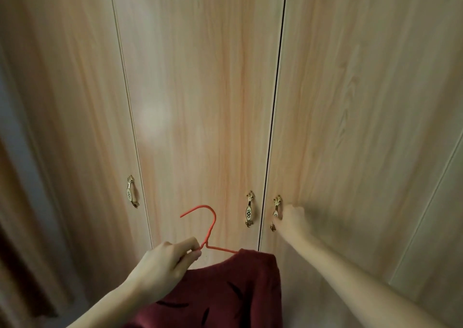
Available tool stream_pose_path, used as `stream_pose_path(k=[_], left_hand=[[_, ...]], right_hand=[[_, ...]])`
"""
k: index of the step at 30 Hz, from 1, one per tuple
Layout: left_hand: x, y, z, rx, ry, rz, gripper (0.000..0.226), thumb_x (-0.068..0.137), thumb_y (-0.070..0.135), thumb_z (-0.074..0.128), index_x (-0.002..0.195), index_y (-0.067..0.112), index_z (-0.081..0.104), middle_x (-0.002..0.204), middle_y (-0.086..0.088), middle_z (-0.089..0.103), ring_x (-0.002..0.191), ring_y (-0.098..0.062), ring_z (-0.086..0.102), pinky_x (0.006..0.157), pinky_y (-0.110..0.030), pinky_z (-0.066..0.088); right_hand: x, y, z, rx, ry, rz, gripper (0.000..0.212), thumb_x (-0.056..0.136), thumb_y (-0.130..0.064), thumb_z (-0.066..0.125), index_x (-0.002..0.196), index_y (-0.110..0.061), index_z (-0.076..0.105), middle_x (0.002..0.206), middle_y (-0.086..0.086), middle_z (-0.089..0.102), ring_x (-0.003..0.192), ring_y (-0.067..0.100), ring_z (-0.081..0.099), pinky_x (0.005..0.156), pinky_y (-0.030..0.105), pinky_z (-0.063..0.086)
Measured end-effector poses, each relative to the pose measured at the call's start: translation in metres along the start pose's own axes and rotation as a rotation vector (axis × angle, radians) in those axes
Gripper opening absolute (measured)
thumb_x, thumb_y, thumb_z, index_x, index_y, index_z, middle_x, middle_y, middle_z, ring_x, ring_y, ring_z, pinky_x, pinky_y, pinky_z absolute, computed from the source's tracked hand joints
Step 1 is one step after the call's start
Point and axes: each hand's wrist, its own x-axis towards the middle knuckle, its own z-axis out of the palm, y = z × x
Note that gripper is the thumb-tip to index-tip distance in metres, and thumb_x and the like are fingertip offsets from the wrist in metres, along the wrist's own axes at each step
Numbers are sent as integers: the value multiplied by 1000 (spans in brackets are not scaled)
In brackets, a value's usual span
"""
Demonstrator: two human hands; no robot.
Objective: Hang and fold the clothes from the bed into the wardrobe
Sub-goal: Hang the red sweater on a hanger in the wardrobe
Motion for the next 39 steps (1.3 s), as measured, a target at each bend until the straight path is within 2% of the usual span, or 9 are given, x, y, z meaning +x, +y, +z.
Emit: stream_pose_path(k=[2, 4, 7, 11, 17, 24, 32, 35, 39], left_hand=[[4, 0, -1, -9, 26, -26, 16, 99, 50, 38, 89, 39, 45, 74, 4, 58, 65, -11, 47, 68, -22, 46], [7, 2, -2, -13, 56, -43, 17, 99, 49, 39, 87, 39, 46, 72, 4, 59, 64, -10, 47, 68, -22, 47], [6, 8, -5, -26, 91, -65, 18, 98, 49, 40, 86, 38, 47, 71, 9, 61, 64, -9, 49, 65, -21, 45], [-5, 9, -10, -28, 99, -97, 18, 98, 50, 41, 85, 40, 48, 70, 22, 60, 65, -4, 53, 59, -18, 40], [-30, 10, -19, -6, 110, -98, 18, 97, 52, 42, 87, 40, 49, 74, 18, 63, 72, -5, 56, 59, -17, 40], [-65, 31, -15, -54, 13, 48, 18, 97, 53, 41, 87, 40, 50, 67, 17, 60, 64, -6, 55, 62, -22, 46], [-110, 70, 32, -123, -113, 225, 12, 93, 60, 40, 84, 52, 40, 71, 15, 60, 69, -9, 55, 70, -23, 50], [-123, 93, 45, -144, -184, 266, 10, 93, 60, 41, 83, 57, 39, 71, 18, 60, 76, -9, 60, 71, -24, 50], [-131, 118, 55, -188, -186, 304, 5, 91, 60, 45, 89, 55, 43, 69, 20, 59, 82, -9, 63, 68, -26, 51]], right_hand=[[14, -5, 3, -79, 26, 62, 23, 93, -38, 54, 92, -16, 63, 93, 7, 67, 90, 29, 66, 63, 29, 46], [26, -10, 11, -87, 19, 88, 24, 94, -38, 54, 97, -17, 66, 97, 6, 69, 94, 28, 67, 67, 29, 48], [34, -16, 29, -83, 42, 113, 19, 97, -21, 47, 102, -19, 65, 101, 5, 70, 96, 26, 67, 73, 32, 53], [26, -24, 35, -136, 71, 153, 31, 98, -10, 36, 106, -16, 66, 106, 6, 70, 99, 25, 67, 72, 31, 50], [-9, -29, 34, -132, 100, 178, 32, 97, -8, 38, 103, -16, 68, 104, 6, 71, 97, 25, 69, 74, 34, 52], [-98, -21, 17, -163, 127, 223, 27, 97, -16, 43, 103, -16, 70, 100, 6, 73, 96, 27, 70, 75, 34, 53], [-203, 27, -27, -203, 156, 234, 25, 101, -17, 40, 109, -13, 63, 99, 9, 72, 93, 28, 70, 75, 38, 55], [-240, 61, -46, -217, 165, 225, 26, 103, -25, 37, 110, -14, 59, 95, 10, 71, 90, 30, 70, 71, 38, 54], [-281, 121, -71, -151, 177, 239, 28, 102, -31, 38, 116, -15, 57, 87, 7, 70, 77, 24, 71, 69, 41, 58]])
